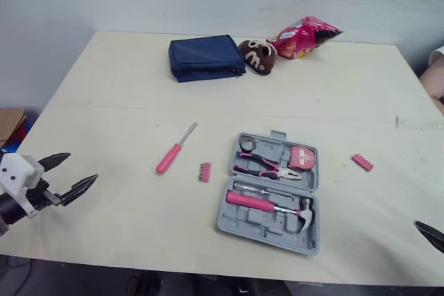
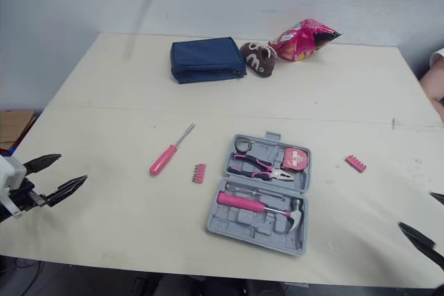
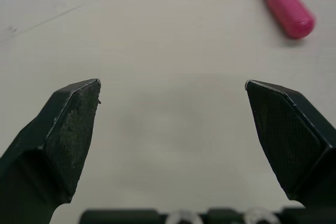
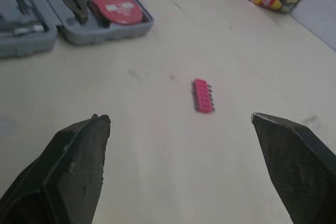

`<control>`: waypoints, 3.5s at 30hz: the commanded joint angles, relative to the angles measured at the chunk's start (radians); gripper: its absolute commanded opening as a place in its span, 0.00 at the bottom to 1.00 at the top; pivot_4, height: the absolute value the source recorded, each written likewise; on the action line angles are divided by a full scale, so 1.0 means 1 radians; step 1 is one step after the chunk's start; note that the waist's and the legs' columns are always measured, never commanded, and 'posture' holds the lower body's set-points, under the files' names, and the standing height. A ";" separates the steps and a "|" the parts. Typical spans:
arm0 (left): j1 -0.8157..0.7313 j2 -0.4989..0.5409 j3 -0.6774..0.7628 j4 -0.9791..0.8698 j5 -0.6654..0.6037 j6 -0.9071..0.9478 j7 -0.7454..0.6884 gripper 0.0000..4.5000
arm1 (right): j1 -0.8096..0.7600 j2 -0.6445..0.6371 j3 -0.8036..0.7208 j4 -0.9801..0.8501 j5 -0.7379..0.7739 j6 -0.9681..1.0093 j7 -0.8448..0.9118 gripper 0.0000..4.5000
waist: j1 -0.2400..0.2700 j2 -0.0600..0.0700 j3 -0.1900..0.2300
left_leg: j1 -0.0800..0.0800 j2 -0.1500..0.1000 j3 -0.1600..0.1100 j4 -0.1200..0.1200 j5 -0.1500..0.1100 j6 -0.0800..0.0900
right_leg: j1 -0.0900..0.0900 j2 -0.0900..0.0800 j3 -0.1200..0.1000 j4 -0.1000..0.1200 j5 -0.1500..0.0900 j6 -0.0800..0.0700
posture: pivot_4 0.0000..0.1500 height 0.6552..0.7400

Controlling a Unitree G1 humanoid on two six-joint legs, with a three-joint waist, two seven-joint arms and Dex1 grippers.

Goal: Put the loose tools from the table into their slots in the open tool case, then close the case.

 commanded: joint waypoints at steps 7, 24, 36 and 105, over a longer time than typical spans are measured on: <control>0.066 -0.108 -0.062 -0.459 -0.130 0.259 0.205 0.99 | -0.056 0.028 0.140 -0.255 0.054 0.120 -0.058 1.00 | 0.001 0.000 0.000 | 0.000 0.000 -0.001 0.003 0.000 -0.001 | 0.000 0.001 0.000 0.002 -0.001 0.002 | 1.00 1.00; 0.080 -0.367 -0.560 -0.671 0.205 0.432 0.646 0.99 | -0.140 0.054 0.256 -0.326 0.056 0.181 -0.072 1.00 | 0.003 -0.005 0.004 | 0.013 -0.001 -0.002 0.006 0.001 0.000 | 0.016 0.002 0.002 0.003 0.000 0.002 | 1.00 1.00; -0.027 -0.517 -0.749 -0.543 0.334 0.516 0.776 0.99 | -0.105 0.041 0.236 -0.366 0.075 0.200 -0.061 1.00 | 0.003 -0.005 0.004 | 0.014 -0.001 -0.001 0.005 0.001 0.000 | 0.016 0.002 0.002 0.002 0.000 0.002 | 1.00 1.00; -0.261 -0.026 -0.597 -0.518 -0.028 0.240 -0.136 0.12 | 0.018 0.063 0.217 -0.560 0.092 0.247 -0.037 1.00 | 0.002 0.003 0.013 | 0.007 0.001 -0.002 0.000 -0.002 -0.002 | 0.013 0.002 0.000 -0.009 -0.002 0.004 | 1.00 1.00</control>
